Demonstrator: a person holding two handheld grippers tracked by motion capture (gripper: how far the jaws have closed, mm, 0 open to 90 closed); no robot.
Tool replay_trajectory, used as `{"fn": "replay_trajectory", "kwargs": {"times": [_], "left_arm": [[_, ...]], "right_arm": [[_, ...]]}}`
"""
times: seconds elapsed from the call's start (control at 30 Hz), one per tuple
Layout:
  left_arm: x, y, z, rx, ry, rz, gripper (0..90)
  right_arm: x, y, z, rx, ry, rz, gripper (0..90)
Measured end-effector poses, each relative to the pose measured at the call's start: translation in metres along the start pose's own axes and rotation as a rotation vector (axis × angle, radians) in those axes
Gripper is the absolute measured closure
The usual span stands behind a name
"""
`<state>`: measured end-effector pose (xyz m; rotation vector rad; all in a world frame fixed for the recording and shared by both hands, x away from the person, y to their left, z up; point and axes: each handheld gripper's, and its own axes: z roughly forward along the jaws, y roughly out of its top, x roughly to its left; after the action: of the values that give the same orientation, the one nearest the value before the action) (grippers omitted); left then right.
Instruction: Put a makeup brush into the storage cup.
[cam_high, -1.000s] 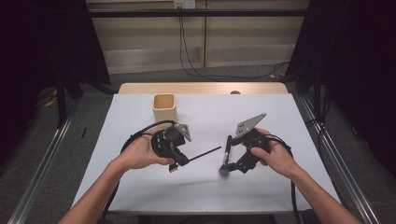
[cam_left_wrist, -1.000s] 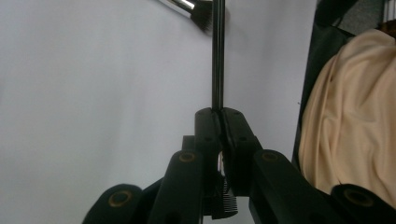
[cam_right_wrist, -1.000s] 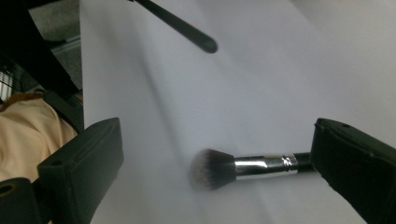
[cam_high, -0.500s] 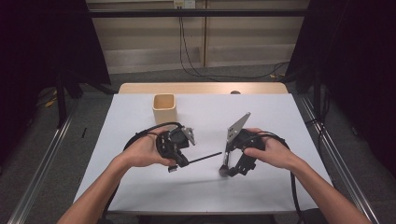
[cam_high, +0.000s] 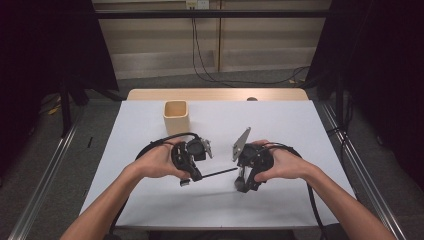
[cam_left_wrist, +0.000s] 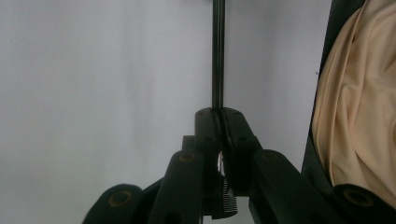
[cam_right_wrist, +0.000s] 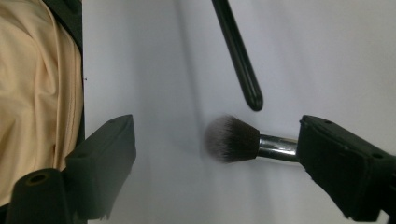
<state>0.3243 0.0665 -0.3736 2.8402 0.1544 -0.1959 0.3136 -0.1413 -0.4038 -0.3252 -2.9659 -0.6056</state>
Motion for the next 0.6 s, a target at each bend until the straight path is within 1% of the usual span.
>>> {"fn": "replay_trajectory", "kwargs": {"times": [0.03, 0.07, 0.1, 0.13, 0.17, 0.2, 0.23, 0.27, 0.37, 0.4, 0.43, 0.47, 0.5, 0.53, 0.57, 0.6], "left_arm": [[0.001, 0.001, -0.001, -0.001, -0.026, 0.0, 85.7], [0.001, 0.001, -0.001, 0.001, -0.028, 0.0, 85.7], [0.0, 0.001, 0.0, -0.005, -0.004, -0.001, 85.7], [-0.001, 0.001, 0.001, -0.008, -0.011, -0.005, 85.8], [-0.001, 0.002, 0.001, -0.005, -0.009, 0.001, 85.7], [0.0, 0.002, 0.002, -0.002, -0.021, 0.004, 85.7], [-0.001, 0.003, 0.003, -0.003, -0.018, -0.001, 85.7], [-0.002, 0.003, 0.003, 0.002, -0.011, 0.006, 85.7], [-0.003, 0.005, 0.004, -0.007, -0.021, -0.006, 85.7], [-0.003, 0.005, 0.003, -0.005, -0.027, -0.002, 85.7], [-0.003, 0.006, 0.003, 0.005, -0.019, 0.009, 85.7], [-0.002, 0.006, 0.003, 0.007, -0.024, 0.011, 85.7], [-0.002, 0.006, 0.004, 0.006, -0.017, 0.01, 85.7], [-0.002, 0.006, 0.004, 0.004, -0.013, 0.008, 85.7], [-0.002, 0.006, 0.005, 0.002, -0.011, 0.007, 85.7], [-0.003, 0.006, 0.005, -0.007, -0.01, -0.001, 85.7]], "right_arm": [[-0.001, 0.001, 0.0, -0.001, -0.005, -0.004, 9.8], [-0.001, 0.001, 0.0, 0.006, -0.002, -0.003, 8.4], [-0.002, 0.002, -0.001, 0.006, 0.003, -0.007, 7.5], [-0.002, 0.003, -0.001, 0.004, 0.002, -0.015, 8.3], [-0.002, 0.004, -0.002, 0.0, 0.0, -0.026, 8.8], [-0.002, 0.005, -0.002, -0.003, -0.006, -0.033, 9.0], [-0.002, 0.006, -0.002, -0.007, -0.005, -0.04, 11.3], [-0.002, 0.007, -0.002, -0.002, 0.004, -0.045, 15.7], [-0.003, 0.009, 0.0, -0.005, -0.005, -0.067, 22.3], [-0.004, 0.01, 0.0, -0.005, 0.0, -0.067, 25.3], [-0.005, 0.01, 0.0, -0.006, 0.004, -0.064, 27.3], [-0.006, 0.011, 0.0, -0.007, 0.008, -0.059, 30.3], [-0.007, 0.011, 0.0, -0.006, 0.015, -0.066, 33.7], [-0.007, 0.011, 0.0, 0.0, 0.023, -0.063, 37.0], [-0.007, 0.011, 0.001, 0.013, 0.035, -0.067, 42.8], [-0.007, 0.012, 0.002, 0.016, 0.032, -0.069, 45.4]]}}
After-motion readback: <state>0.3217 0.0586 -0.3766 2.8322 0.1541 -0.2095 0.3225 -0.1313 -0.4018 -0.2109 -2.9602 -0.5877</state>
